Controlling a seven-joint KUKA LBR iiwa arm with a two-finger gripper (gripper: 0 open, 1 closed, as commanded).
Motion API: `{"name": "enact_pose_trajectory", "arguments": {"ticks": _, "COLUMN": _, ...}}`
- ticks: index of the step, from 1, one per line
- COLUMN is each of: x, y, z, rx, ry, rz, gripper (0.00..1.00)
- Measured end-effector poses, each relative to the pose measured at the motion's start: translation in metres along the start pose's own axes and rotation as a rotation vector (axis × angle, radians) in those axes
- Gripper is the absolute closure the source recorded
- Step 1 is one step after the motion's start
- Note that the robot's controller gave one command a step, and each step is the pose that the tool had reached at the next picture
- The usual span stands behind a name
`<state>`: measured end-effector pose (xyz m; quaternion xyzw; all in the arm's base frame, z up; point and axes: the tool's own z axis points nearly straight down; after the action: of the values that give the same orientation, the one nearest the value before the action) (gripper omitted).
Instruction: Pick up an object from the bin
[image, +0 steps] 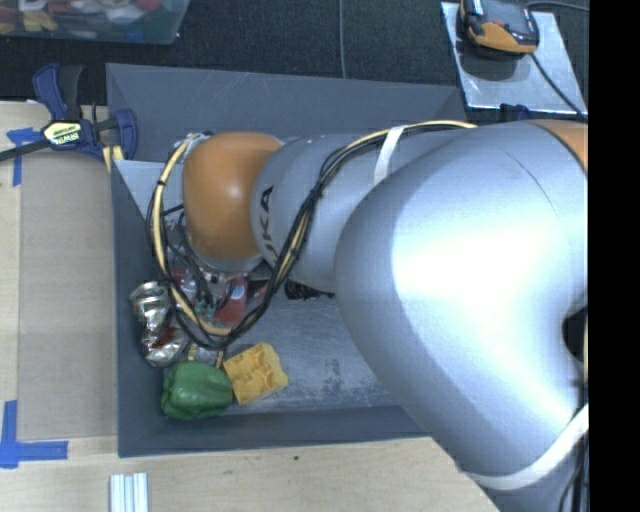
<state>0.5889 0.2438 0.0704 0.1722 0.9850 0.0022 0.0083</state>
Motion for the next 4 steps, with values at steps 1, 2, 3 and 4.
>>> {"name": "enact_pose_trajectory", "arguments": {"ticks": 1, "x": 0.0, "y": 0.0, "z": 0.0, "rx": 0.0, "ry": 0.0, "rz": 0.001, "gripper": 1.0}}
{"name": "enact_pose_trajectory", "arguments": {"ticks": 2, "x": 0.001, "y": -0.001, "z": -0.015, "rx": 0.002, "ry": 0.003, "rz": 0.001, "gripper": 1.0}}
{"name": "enact_pose_trajectory", "arguments": {"ticks": 3, "x": -0.001, "y": -0.001, "z": -0.029, "rx": -0.002, "ry": -0.003, "rz": 0.002, "gripper": 1.0}}
{"name": "enact_pose_trajectory", "arguments": {"ticks": 4, "x": 0.0, "y": -0.002, "z": -0.048, "rx": 0.002, "ry": 0.003, "rz": 0.003, "gripper": 1.0}}
